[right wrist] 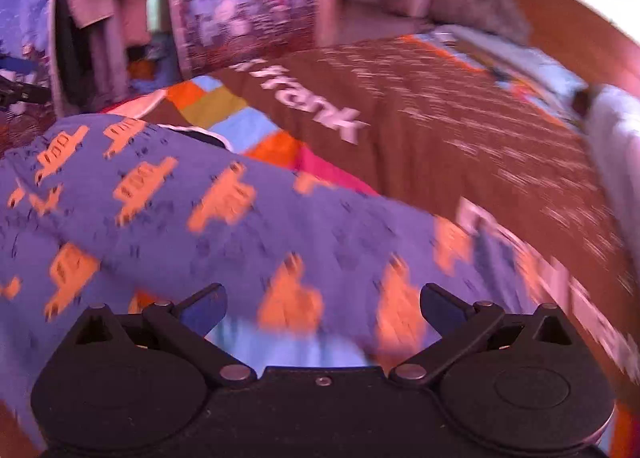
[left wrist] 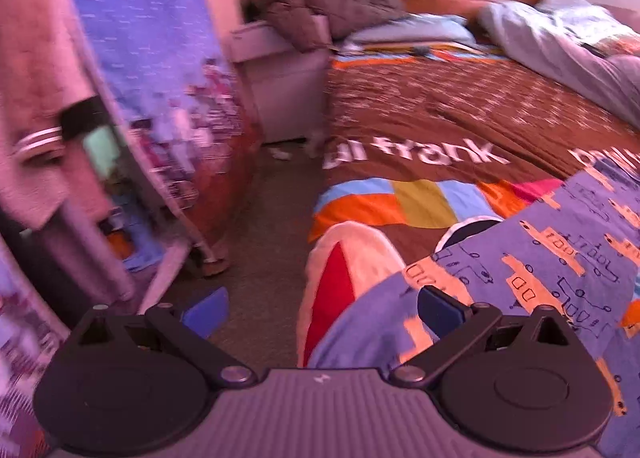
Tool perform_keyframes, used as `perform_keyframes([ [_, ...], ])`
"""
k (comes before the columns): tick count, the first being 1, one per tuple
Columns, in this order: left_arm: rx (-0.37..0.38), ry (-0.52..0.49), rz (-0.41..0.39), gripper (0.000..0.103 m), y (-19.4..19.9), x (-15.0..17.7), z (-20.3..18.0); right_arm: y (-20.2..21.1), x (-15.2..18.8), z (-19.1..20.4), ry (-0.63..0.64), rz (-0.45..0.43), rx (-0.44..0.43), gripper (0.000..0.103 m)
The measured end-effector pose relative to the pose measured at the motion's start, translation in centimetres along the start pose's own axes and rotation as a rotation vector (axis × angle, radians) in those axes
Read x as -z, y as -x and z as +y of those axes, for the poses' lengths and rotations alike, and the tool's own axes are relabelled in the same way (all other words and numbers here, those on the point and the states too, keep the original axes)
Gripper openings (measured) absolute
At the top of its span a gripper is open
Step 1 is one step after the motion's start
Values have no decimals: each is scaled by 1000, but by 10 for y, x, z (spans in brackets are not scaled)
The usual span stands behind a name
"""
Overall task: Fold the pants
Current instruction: 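Grasp the pants waistband with the left gripper while the right gripper grasps the other waistband corner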
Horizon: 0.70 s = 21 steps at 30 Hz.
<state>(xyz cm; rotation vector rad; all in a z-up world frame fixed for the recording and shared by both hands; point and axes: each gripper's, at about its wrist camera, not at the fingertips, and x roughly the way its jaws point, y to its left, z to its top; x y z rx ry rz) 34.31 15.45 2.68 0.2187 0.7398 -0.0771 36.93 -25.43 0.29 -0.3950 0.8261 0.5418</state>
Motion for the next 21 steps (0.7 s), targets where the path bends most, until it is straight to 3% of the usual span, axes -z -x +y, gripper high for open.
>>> perform_keyframes([
  [4, 63, -31, 23, 102, -36, -11, 0, -60, -48, -3, 107, 11, -70, 91],
  [6, 102, -55, 37, 91, -47, -12, -4, -83, -63, -1, 124, 28, -98, 82],
  [9, 143, -140, 84, 84, -58, -9, -11, -110, -76, 4, 184, 81, -132, 79],
  [11, 132, -212, 114, 79, -64, -4, -17, -124, -79, 8, 234, 144, -147, 78],
  [14, 82, -277, 135, 61, -71, 5, -29, -135, -85, 7, 208, 173, -167, 80],
  [15, 87, -279, 129, 47, -69, 7, -32, -139, -88, 5, 190, 183, -177, 80],
  [18, 78, -325, 126, 18, -65, 9, -48, -143, -90, 0, 126, 215, -202, 79],
  [19, 50, -360, 123, 13, -64, 11, -55, -143, -90, -1, 111, 219, -210, 77],
  [21, 1, -408, 128, 7, -63, 11, -66, -139, -89, -2, 76, 215, -225, 61],
])
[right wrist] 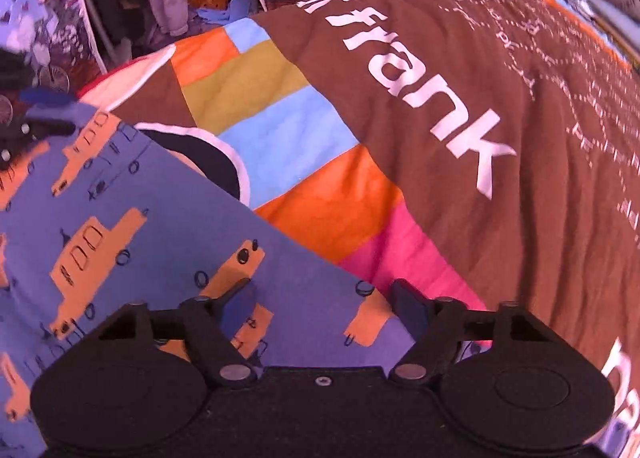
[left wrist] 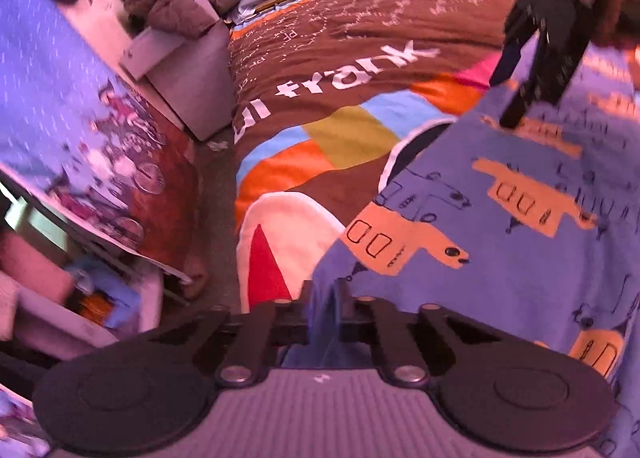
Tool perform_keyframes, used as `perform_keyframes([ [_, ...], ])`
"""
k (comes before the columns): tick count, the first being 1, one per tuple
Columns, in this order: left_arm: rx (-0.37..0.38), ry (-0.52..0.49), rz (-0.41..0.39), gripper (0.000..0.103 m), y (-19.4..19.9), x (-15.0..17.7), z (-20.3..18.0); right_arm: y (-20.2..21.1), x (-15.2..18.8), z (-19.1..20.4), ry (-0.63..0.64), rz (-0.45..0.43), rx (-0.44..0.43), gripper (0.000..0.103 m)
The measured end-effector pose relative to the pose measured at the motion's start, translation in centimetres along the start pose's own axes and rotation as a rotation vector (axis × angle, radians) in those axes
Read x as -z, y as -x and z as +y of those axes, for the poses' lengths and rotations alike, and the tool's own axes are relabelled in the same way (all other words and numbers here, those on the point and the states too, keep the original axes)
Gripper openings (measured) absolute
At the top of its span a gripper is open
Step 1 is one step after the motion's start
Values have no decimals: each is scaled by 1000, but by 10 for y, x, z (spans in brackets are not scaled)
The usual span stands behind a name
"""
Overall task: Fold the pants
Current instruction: 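Grasp the pants waistband with the left gripper while the right gripper grasps the other waistband corner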
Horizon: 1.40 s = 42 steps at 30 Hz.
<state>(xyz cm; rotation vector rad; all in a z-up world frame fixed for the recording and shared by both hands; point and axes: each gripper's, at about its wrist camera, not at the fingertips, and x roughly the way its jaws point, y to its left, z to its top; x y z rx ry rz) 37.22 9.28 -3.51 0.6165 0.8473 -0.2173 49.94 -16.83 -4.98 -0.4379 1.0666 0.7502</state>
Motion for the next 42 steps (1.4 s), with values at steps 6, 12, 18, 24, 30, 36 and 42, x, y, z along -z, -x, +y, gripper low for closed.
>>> perform_keyframes([
  [6, -75, 45, -11, 2, 9, -10, 2, 8, 0, 11, -35, -59, 14, 3],
  [12, -152, 147, -43, 2, 4, -16, 19, 24, -15, 21, -16, -216, 97, 1],
  [18, -115, 268, -47, 43, -17, 3, 35, -4, -8, 13, -89, -187, 75, 15],
  [24, 8, 291, -114, 55, 4, 13, 68, 18, -17, -2, -89, -247, -30, 58],
  [30, 56, 246, -8, 47, -7, 15, 73, -3, -24, 12, -30, -176, -19, 57],
  [36, 15, 183, 64, 0, -7, 1, 46, -9, -20, 21, -85, -129, 7, 4],
  [42, -51, 167, 26, 0, 28, -9, 42, 26, -11, 52, -43, -172, 119, 1],
])
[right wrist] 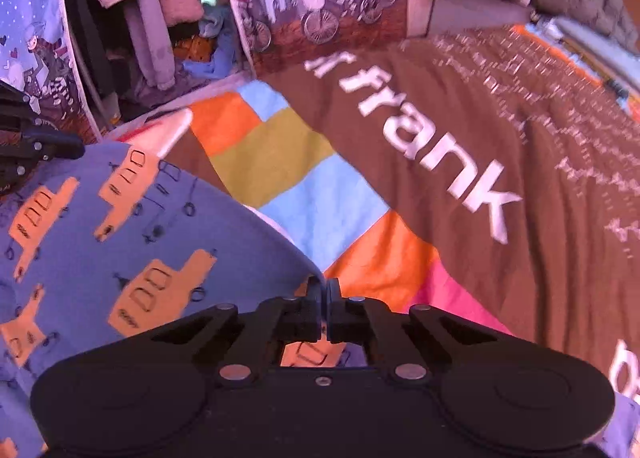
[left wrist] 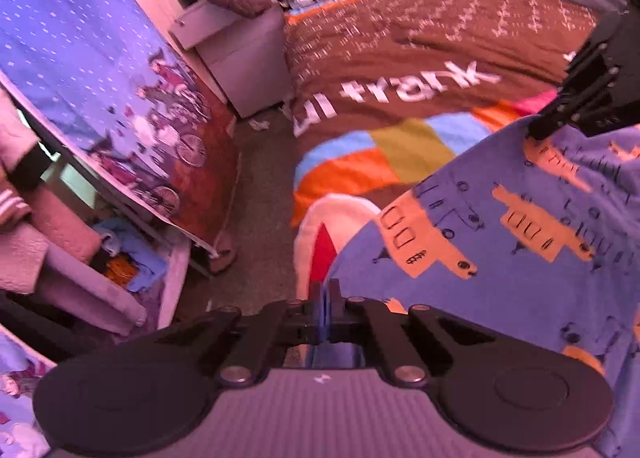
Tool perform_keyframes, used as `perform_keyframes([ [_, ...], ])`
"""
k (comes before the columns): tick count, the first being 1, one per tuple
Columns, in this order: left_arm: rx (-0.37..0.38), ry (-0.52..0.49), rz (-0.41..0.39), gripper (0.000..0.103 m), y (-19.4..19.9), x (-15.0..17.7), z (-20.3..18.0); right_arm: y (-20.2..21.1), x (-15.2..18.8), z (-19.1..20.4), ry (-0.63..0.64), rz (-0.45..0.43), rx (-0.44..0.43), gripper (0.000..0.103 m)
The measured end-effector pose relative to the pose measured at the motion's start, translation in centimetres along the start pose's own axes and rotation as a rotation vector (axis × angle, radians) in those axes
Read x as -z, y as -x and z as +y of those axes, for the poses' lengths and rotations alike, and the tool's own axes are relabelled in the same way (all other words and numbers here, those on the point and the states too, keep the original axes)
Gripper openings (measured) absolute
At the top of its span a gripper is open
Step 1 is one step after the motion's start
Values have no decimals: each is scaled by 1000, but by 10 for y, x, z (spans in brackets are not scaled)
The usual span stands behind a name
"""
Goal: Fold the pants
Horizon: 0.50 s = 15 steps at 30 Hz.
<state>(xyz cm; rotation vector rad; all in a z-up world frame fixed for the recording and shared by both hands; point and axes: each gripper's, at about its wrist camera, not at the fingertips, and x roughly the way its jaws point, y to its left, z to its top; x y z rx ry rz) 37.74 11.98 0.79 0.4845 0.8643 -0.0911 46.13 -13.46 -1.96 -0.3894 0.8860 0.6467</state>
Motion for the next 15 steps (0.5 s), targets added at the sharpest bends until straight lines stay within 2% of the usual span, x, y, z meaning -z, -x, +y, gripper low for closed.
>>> perform_keyframes([
  [8, -34, 0, -96, 0, 78, 16, -11, 101, 31, 31, 36, -112, 65, 0],
  [15, -43, -96, -199, 0, 151, 62, -45, 177, 99, 81, 28, -183, 98, 0],
])
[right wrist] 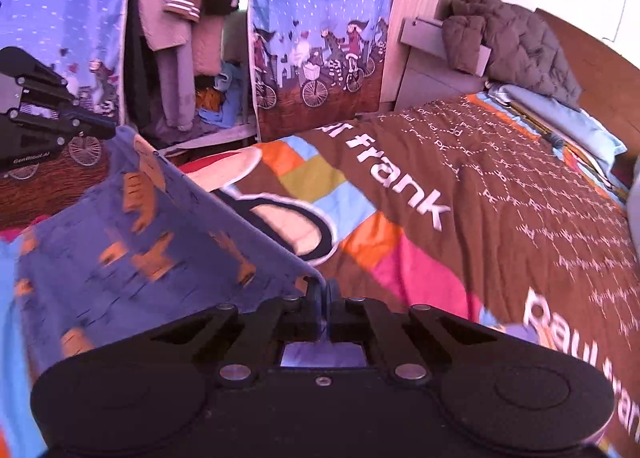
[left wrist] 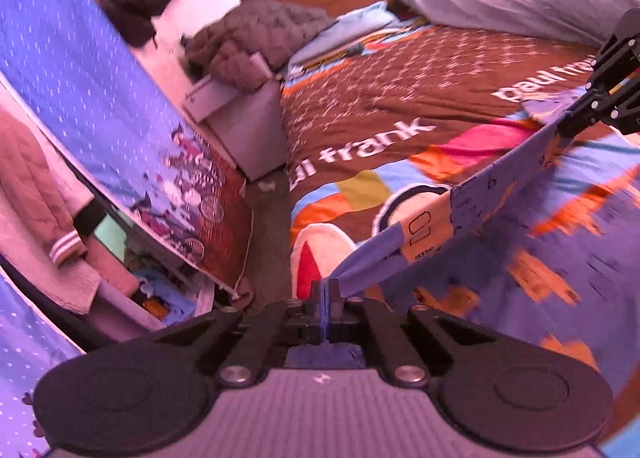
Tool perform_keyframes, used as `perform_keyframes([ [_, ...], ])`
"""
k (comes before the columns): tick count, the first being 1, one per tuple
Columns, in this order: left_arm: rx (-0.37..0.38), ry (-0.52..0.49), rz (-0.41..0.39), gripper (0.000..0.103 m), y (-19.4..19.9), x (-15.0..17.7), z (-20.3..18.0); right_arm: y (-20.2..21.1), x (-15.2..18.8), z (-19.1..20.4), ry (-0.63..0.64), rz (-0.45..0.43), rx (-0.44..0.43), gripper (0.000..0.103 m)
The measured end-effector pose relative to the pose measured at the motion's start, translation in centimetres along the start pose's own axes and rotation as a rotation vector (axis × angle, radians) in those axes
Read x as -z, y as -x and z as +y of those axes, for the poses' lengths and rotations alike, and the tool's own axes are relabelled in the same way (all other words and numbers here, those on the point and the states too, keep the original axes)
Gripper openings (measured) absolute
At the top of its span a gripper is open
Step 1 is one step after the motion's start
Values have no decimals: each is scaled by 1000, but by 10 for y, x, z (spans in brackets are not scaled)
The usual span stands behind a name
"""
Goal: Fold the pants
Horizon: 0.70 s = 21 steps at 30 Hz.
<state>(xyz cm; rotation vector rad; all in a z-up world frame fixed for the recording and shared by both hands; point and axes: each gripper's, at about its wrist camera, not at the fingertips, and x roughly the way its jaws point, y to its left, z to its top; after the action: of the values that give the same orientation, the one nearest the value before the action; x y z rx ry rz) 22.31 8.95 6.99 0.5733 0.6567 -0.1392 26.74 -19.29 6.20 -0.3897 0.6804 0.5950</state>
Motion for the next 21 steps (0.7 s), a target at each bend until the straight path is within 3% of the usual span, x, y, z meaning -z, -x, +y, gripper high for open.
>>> perform_keyframes([
  [6, 0, -110, -49, 0, 34, 50, -38, 49, 65, 53, 3, -38, 13, 0],
  [11, 28, -153, -17, 0, 32, 84, -65, 48, 118, 102, 91, -46, 92, 0],
  [15, 12, -179, -11, 0, 27, 102, -79, 33, 140, 119, 113, -47, 139, 0],
  [21, 7, -167, -10, 0, 27, 105, -79, 31, 142, 115, 48, -73, 148, 0],
])
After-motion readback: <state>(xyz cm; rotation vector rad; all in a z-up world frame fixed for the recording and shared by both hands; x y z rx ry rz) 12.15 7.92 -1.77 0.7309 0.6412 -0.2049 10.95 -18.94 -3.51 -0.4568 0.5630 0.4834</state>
